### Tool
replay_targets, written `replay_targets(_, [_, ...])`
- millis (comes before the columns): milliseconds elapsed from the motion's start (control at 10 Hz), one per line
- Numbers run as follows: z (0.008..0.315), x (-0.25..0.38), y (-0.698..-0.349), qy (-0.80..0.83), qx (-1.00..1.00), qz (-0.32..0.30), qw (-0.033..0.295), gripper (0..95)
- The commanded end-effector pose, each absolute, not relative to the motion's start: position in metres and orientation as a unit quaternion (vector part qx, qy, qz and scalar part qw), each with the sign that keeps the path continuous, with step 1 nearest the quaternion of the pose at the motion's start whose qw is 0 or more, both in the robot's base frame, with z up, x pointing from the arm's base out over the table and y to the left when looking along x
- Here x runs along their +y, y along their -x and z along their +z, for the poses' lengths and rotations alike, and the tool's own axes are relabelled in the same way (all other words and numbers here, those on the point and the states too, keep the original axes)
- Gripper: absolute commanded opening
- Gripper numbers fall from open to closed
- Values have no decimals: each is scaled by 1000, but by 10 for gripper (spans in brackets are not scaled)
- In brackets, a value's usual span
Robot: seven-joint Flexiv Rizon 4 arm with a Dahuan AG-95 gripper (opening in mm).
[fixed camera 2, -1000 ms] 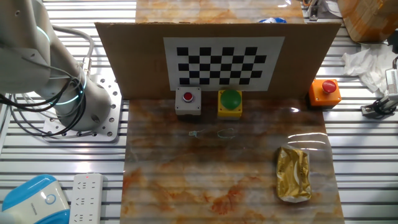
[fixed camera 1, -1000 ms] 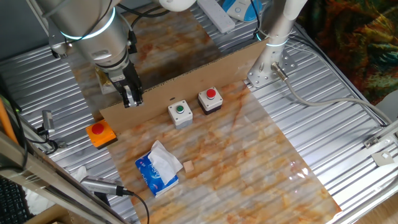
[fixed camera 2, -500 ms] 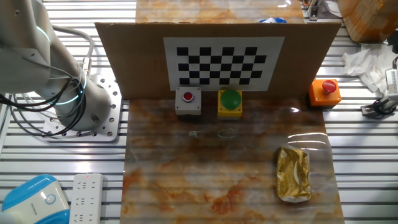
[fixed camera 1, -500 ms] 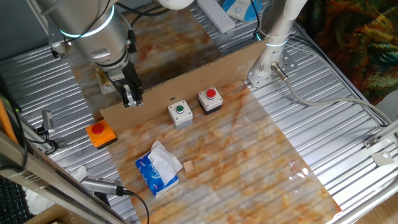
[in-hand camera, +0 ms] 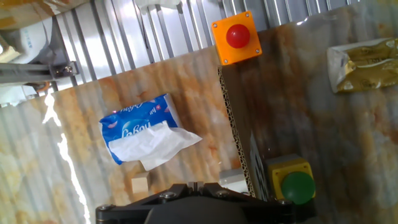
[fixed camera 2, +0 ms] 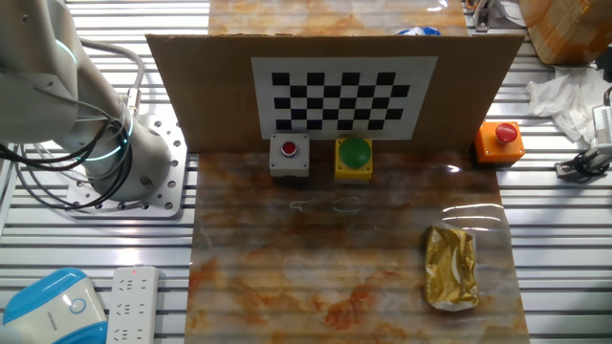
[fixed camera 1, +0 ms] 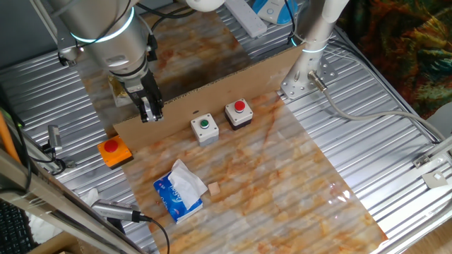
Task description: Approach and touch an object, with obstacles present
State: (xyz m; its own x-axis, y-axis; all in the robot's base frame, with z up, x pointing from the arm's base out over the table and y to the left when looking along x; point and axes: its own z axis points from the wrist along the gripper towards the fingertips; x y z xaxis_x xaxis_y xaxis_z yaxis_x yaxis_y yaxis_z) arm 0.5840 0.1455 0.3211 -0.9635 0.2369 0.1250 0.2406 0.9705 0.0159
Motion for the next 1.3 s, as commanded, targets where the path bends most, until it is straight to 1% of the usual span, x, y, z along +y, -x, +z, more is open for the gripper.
replay_targets(100, [321,146,-585,119,-991,-15,61,0])
replay_targets(1100, [321,146,-585,81,-995,-12,58,0])
replay_targets(1300, [321,146,-585,75,-996,-10,49,0])
